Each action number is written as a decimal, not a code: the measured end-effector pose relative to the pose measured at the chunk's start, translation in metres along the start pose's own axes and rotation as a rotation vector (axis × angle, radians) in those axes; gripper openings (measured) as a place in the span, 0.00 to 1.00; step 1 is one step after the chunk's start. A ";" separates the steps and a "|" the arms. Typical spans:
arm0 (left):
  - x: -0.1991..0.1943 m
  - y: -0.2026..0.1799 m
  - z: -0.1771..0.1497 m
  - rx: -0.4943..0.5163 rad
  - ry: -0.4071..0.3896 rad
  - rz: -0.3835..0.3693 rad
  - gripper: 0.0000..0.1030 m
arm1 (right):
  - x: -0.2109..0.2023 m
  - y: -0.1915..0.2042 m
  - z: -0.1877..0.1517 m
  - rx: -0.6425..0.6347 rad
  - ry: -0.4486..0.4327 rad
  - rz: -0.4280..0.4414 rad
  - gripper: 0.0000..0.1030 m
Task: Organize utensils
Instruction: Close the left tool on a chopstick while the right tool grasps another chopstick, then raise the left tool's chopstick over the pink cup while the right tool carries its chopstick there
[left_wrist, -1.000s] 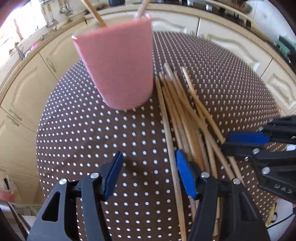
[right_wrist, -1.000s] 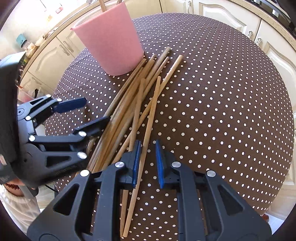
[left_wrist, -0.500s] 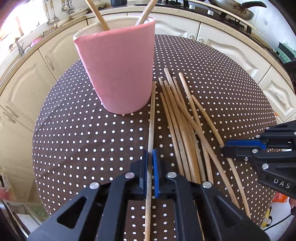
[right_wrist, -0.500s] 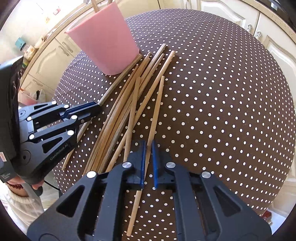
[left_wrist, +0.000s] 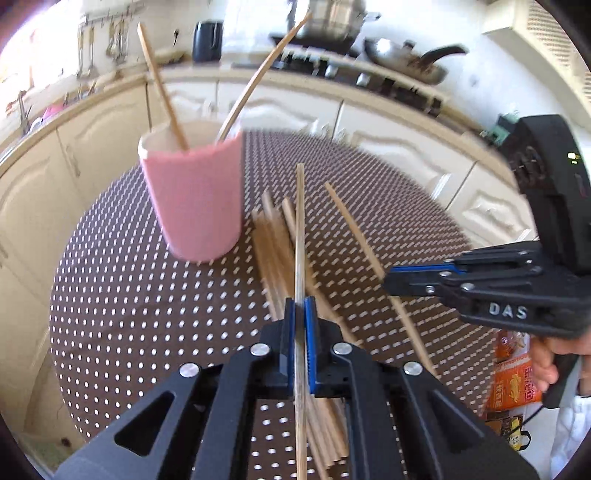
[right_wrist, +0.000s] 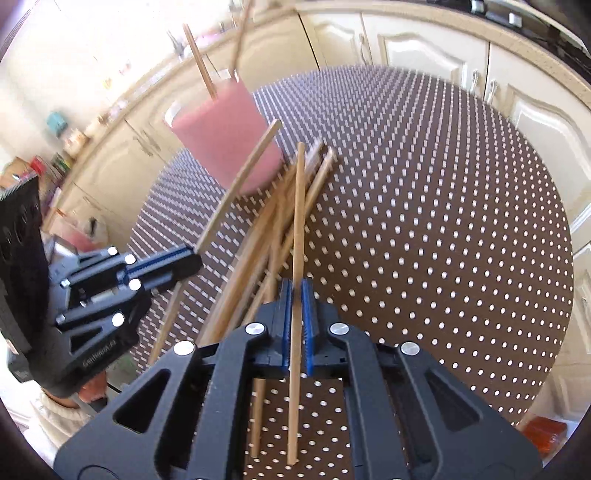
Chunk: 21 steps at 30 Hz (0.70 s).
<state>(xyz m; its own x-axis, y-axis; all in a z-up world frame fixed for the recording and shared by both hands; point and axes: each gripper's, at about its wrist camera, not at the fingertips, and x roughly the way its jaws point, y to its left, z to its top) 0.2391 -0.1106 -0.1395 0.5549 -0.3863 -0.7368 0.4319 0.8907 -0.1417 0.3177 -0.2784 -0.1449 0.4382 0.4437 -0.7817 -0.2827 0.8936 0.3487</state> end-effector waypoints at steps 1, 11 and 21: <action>-0.009 0.000 0.003 0.001 -0.031 -0.014 0.05 | -0.008 -0.001 0.000 0.004 -0.029 0.007 0.06; -0.082 0.015 0.038 -0.049 -0.353 -0.054 0.05 | -0.080 0.017 0.016 -0.046 -0.319 0.095 0.05; -0.069 0.046 0.073 -0.125 -0.397 0.014 0.05 | -0.046 0.051 0.062 -0.087 -0.273 -0.017 0.04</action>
<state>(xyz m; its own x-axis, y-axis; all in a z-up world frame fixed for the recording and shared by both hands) 0.2726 -0.0605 -0.0463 0.8020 -0.4143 -0.4303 0.3461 0.9094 -0.2305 0.3358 -0.2494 -0.0593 0.6538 0.4412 -0.6147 -0.3406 0.8971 0.2816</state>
